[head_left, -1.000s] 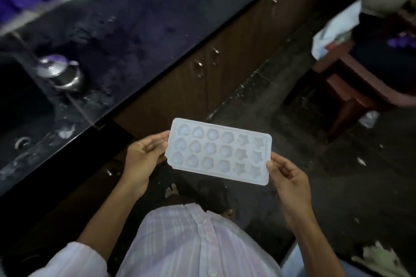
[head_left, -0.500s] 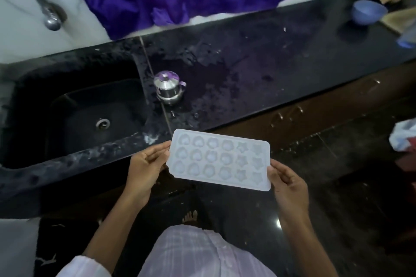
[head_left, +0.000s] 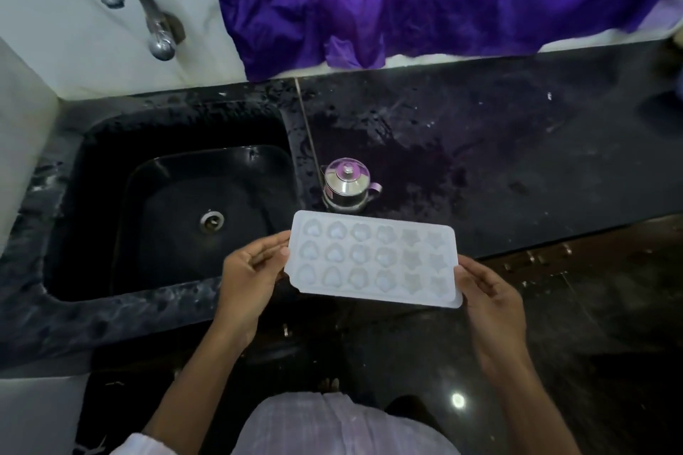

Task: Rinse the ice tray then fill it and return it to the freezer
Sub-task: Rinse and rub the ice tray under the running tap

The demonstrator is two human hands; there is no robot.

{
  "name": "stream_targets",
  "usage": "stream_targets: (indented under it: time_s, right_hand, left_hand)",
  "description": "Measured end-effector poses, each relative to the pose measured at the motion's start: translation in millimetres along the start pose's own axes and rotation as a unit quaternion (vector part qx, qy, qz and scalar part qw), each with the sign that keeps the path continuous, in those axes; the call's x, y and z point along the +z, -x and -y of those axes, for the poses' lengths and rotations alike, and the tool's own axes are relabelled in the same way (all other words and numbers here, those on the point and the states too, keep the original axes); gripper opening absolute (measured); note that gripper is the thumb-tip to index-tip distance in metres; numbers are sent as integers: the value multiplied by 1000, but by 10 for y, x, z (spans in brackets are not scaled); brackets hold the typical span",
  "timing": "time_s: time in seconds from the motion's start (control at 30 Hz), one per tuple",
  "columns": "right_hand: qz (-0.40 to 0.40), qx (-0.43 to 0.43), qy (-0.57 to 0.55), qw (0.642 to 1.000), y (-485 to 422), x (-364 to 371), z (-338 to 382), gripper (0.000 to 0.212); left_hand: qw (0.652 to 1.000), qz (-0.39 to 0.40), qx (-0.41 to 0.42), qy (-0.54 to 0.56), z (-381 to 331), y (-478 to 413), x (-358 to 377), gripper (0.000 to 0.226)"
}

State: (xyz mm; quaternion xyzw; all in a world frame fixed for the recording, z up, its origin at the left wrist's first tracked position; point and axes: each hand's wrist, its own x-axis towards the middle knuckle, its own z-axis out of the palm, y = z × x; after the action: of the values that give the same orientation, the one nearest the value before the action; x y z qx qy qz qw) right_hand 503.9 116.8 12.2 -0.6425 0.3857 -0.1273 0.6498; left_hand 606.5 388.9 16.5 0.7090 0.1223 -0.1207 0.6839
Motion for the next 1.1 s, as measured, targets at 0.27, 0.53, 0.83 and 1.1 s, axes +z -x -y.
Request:
stream_targets:
  time_s: [0.27, 0.53, 0.83, 1.1]
  right_hand:
    - [43, -66, -7, 997, -688, 372, 808, 20]
    - [108, -88, -23, 990, -1612, 889, 1320, 20]
    - [157, -47, 0, 987, -2525, 1442, 1267, 19]
    - [174, -28, 35, 984, -2793, 1864, 1069, 18]
  left_hand:
    - [996, -26, 45, 75, -636, -506, 142, 22]
    - [990, -94, 79, 76, -951, -1232, 381, 23]
    - [983, -167, 39, 64, -844, -2016, 610, 21]
    - [977, -197, -23, 83, -695, -2301, 526, 28]
